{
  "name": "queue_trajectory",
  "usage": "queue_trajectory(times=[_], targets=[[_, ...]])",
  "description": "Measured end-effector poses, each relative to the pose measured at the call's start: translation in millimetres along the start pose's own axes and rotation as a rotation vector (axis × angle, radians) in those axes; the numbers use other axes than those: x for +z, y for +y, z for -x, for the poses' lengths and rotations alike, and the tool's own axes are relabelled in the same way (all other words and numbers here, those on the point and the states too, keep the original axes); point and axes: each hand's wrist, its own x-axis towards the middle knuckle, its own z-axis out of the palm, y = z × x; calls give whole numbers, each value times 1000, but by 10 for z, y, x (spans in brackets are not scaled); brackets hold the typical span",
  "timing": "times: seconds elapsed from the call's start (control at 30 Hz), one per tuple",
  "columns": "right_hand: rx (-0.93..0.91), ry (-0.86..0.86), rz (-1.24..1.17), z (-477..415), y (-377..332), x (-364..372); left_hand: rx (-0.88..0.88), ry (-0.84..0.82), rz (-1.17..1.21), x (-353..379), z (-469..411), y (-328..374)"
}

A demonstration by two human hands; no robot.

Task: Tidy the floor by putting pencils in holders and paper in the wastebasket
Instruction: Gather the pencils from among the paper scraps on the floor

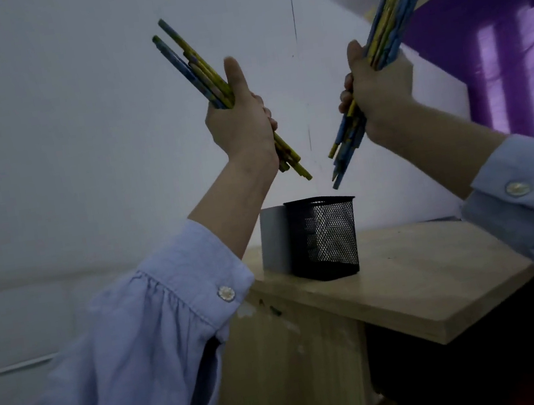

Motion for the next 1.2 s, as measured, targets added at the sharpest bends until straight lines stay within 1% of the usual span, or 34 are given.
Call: queue_trajectory(times=[0.17,0.43,0.63,0.77,0.93,1.03,1.13,1.2], targets=[[92,7,-3,8,352,-1,-46,12,-84,-25,-75,-348],[217,-100,67,188,798,10,-169,-119,-249,-109,-84,-662],[279,-125,151,173,796,-72,-296,-234,-428,-148,-62,-750],[363,-173,166,209,820,-126,-277,-258,-528,-158,-60,-732],[375,-184,118,177,777,-175,-245,-253,-598,-172,-44,-629],[375,-182,140,178,748,-195,-268,-287,-631,-178,-53,-598],[408,-219,170,203,734,-226,-313,-306,-674,-176,-59,-583],[436,-232,168,218,723,-256,-312,-303,-694,-174,-57,-581]])
